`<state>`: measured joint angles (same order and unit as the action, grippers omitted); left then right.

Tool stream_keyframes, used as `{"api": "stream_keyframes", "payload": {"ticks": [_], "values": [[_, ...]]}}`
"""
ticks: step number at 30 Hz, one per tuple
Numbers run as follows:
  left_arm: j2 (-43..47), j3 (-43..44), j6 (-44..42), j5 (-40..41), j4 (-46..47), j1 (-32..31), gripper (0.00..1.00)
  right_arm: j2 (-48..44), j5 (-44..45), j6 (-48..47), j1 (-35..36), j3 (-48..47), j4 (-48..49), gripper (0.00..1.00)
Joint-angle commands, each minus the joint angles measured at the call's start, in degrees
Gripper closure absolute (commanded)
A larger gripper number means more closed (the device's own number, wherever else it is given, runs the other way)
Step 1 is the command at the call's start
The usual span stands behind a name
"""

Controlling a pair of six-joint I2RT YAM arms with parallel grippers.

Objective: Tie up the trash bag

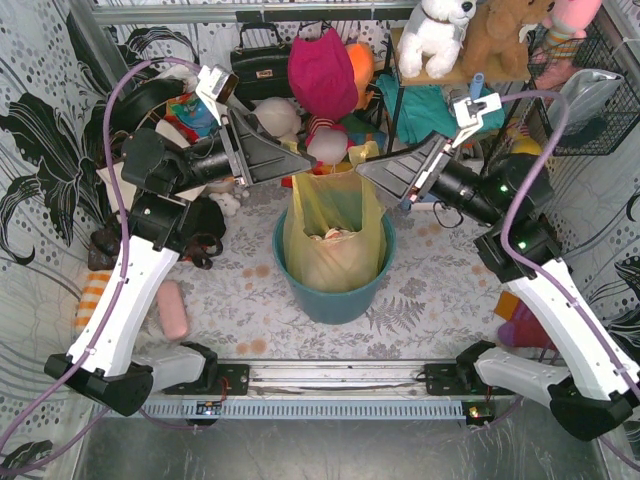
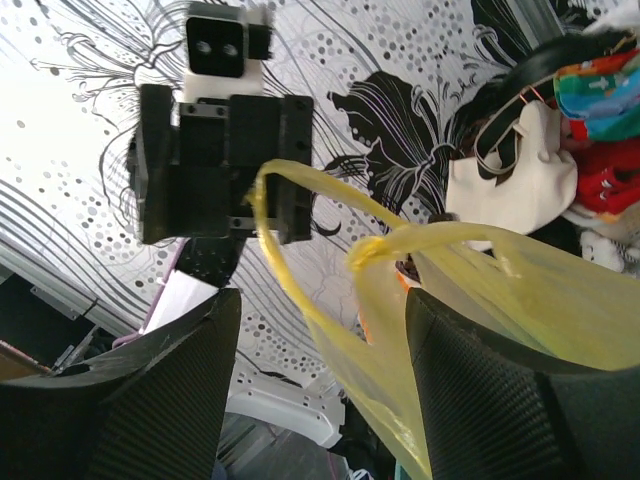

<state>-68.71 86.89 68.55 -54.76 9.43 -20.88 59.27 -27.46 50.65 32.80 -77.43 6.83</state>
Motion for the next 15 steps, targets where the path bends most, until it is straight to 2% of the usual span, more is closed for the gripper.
{"api": "stream_keyframes", "payload": {"ticks": [1, 6, 10, 15], "values": [[1.0, -0.4, -0.4, 0.6, 3.0, 0.3, 0.23, 2.9, -2.5, 2.9, -0.1, 1.3, 4.9, 0.33], [0.5, -0.2, 0.2, 0.5, 3.8, 0.2, 0.23, 7.8, -5.6, 7.1, -0.1, 0.4, 14.0, 0.34], [-0.9, 1.1, 1.6, 0.5, 5.9, 0.2, 0.24, 12.2, -7.8, 9.6, -0.1, -5.3, 18.0, 0.41], [-5.2, 14.1, 3.2, -0.6, 6.5, 0.5, 0.25, 14.5, -10.0, 9.2, -0.1, -16.3, 21.1, 0.43]]}}
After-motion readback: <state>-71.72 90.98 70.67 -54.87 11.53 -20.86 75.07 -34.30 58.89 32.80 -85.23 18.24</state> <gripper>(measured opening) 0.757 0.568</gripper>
